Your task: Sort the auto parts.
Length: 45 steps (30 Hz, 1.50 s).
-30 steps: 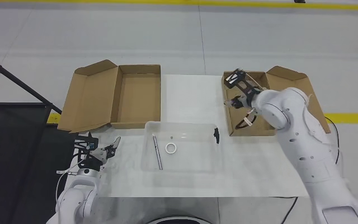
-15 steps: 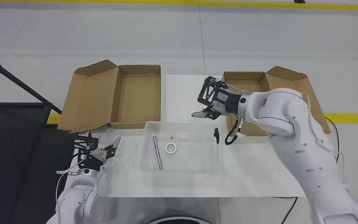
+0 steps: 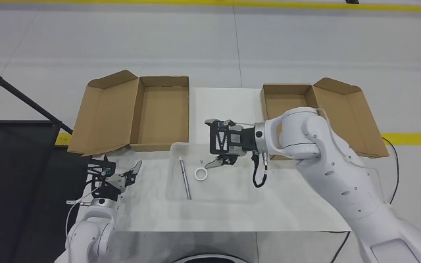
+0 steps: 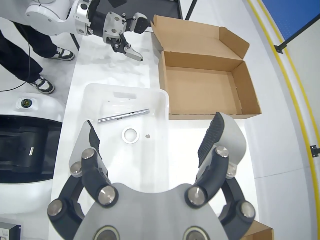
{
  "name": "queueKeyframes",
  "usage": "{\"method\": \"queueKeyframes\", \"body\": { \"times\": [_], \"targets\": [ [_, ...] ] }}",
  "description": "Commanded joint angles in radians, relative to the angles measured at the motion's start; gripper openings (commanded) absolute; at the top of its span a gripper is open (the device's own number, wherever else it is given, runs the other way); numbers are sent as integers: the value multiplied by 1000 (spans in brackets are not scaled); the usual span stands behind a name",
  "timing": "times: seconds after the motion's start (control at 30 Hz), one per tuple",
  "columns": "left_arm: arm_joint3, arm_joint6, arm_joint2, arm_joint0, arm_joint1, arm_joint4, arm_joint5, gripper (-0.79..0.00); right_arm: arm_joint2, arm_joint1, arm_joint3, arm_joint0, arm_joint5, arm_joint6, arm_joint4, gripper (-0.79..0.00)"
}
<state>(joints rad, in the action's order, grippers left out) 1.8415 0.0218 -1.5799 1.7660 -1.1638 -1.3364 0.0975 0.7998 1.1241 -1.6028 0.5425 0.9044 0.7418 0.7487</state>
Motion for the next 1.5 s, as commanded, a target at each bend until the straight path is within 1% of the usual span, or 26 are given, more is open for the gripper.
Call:
{"method": "queueKeyframes", "body": {
  "times": [0.0,0.37,0.43,0.53,0.63,0.7,0.87,0.9,0.93,0.97,1.0,1.13,1.23,1.27,1.33,1.47],
  "targets": [
    [0,0,0,0,0,0,0,0,0,0,0,0,0,1,0,0],
    [0,0,0,0,0,0,0,0,-2,0,-1,4,-4,0,3,0],
    [0,0,0,0,0,0,0,0,-19,2,-19,16,-18,-1,28,0],
    [0,0,0,0,0,0,0,0,-69,13,-19,2,-46,54,30,0],
    [0,0,0,0,0,0,0,0,-138,35,-14,-43,-119,152,-5,0],
    [0,0,0,0,0,0,0,0,-192,56,-15,-77,-217,248,-22,0],
    [0,0,0,0,0,0,0,0,-308,116,7,-153,-413,411,-49,0],
    [0,0,0,0,0,0,0,0,-328,129,15,-165,-434,428,-59,-9],
    [0,0,0,0,0,0,0,0,-346,141,30,-178,-454,449,-63,-92],
    [0,0,0,0,0,0,0,0,-362,153,43,-189,-472,463,-69,-142],
    [0,0,0,0,0,0,0,0,-377,165,58,-199,-488,474,-76,-169],
    [0,0,0,0,0,0,0,0,-425,207,123,-227,-553,511,-84,-215],
    [0,0,0,0,0,0,0,0,-450,235,180,-236,-589,522,-92,-289],
    [0,0,0,0,0,0,0,0,-456,243,199,-237,-594,520,-94,-323],
    [0,0,0,0,0,0,0,0,-468,258,234,-239,-598,519,-96,-354],
    [0,0,0,0,0,0,0,0,-495,288,294,-241,-604,516,-80,-388]
  ]
}}
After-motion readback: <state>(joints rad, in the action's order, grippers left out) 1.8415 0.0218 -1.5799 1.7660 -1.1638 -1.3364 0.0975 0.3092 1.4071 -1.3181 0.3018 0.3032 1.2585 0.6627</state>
